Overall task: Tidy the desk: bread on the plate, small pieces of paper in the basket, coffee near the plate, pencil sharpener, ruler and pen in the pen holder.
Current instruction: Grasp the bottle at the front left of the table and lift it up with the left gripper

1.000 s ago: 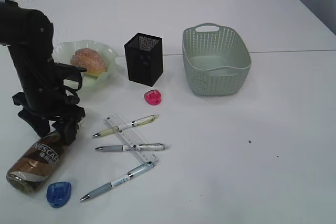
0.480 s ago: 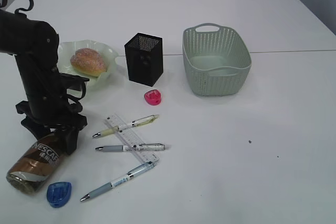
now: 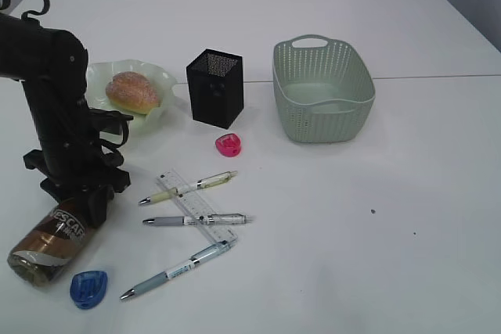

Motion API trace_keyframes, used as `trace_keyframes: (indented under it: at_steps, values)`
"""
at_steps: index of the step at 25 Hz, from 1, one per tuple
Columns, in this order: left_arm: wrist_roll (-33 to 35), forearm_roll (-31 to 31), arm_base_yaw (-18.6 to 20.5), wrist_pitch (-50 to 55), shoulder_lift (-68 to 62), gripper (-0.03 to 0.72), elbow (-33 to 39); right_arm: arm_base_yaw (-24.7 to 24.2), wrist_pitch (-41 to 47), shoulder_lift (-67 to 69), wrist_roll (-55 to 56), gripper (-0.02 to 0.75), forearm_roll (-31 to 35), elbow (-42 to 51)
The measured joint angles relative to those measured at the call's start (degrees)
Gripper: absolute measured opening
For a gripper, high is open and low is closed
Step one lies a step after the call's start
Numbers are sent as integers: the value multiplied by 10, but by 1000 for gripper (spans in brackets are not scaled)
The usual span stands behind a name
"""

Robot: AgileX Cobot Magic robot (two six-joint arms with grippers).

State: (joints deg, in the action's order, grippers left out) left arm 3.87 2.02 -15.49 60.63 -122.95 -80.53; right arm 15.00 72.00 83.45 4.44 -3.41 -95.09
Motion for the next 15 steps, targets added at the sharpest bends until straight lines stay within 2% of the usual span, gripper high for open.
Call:
trace_keyframes:
  at_steps: [5, 9, 12, 15]
  values:
    - [0, -2, 0, -4, 13, 251, 1, 0, 0, 0, 0, 491, -8, 0]
    - [-1, -2, 7, -18, 73, 251, 23, 0, 0, 0, 0, 491, -9, 0]
    - [-5, 6, 24, -49, 138, 251, 81, 0, 0, 0, 0, 491, -10, 0]
    - [-6, 7, 49, -101, 223, 251, 170, 0, 0, 0, 0, 491, -10, 0]
